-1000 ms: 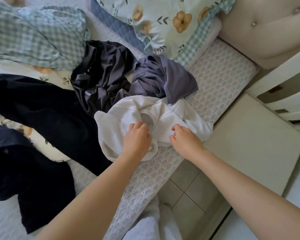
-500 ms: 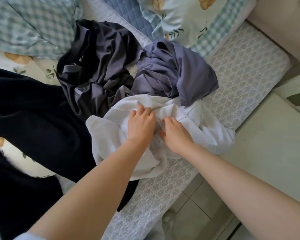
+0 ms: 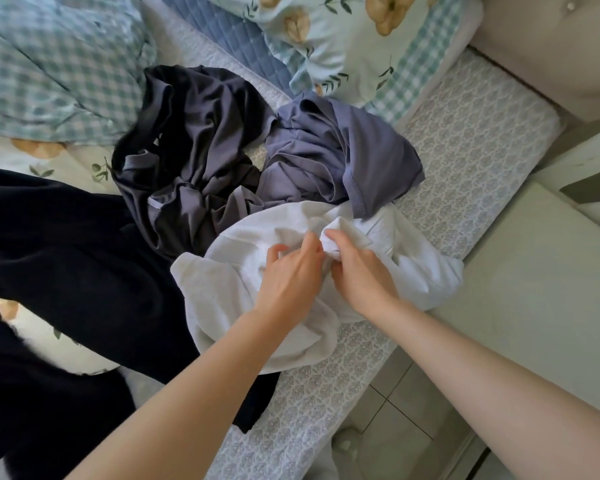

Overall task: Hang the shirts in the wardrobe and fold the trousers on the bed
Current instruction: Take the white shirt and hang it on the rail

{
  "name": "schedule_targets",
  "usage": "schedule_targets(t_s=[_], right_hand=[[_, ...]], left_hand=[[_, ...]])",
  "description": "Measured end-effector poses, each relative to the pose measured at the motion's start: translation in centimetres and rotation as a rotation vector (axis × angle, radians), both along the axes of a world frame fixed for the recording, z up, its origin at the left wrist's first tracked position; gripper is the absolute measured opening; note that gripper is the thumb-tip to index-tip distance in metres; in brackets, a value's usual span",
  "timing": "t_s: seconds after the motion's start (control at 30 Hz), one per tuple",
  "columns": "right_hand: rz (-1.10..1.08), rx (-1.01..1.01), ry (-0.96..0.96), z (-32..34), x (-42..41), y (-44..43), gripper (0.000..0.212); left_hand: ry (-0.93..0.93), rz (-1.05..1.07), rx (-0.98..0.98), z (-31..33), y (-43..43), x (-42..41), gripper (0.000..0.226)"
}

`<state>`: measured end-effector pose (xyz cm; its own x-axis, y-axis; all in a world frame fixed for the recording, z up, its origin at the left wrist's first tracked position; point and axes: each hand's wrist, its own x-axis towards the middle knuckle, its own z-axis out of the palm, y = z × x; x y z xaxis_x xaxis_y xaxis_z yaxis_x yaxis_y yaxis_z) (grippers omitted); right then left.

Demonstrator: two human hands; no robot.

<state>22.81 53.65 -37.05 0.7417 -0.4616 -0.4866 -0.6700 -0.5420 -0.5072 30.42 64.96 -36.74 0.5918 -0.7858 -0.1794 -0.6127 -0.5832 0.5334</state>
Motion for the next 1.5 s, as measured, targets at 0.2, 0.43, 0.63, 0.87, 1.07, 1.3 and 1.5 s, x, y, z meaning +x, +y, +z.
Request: schedule_targets(t_s=[0.2, 0.43, 0.63, 0.87, 1.07, 1.3, 1.5], right_hand=[[-0.118, 0.053, -0.213, 5.0, -3.2, -0.3, 0.034], [-0.230, 0.005, -0.403, 13.5, -6.9, -0.4, 0.034], [-0.341, -0.029, -0.476, 19.9, -10.0, -1.4, 0.024], [-0.316, -0.117, -0.569, 26.7, -14.0, -1.2, 0.021], [-0.362, -0.155, -0.636, 32.6, -16.1, -2.7, 0.018], [-0.607, 0.054, -0.848, 41.5, -17.2, -4.6, 0.018], [-0.625, -0.013, -0.972, 49.3, -20.1, -5.4, 0.017]], left_hand=[[0.055, -0.010, -0.102, 1.8, 1.1, -2.9, 0.021], [-0.039, 0.146, -0.083, 5.9, 0.6, -4.7, 0.024], [-0.077, 0.190, 0.024, 10.2, 3.4, -5.4, 0.046], [-0.071, 0.248, 0.239, 17.2, 6.8, -6.6, 0.031], [0.061, 0.457, 0.075, 24.5, 7.7, -5.0, 0.026], [0.077, 0.438, -0.264, 36.2, 4.0, -5.0, 0.033], [-0.074, 0.329, -0.460, 44.7, 1.0, -6.9, 0.024]])
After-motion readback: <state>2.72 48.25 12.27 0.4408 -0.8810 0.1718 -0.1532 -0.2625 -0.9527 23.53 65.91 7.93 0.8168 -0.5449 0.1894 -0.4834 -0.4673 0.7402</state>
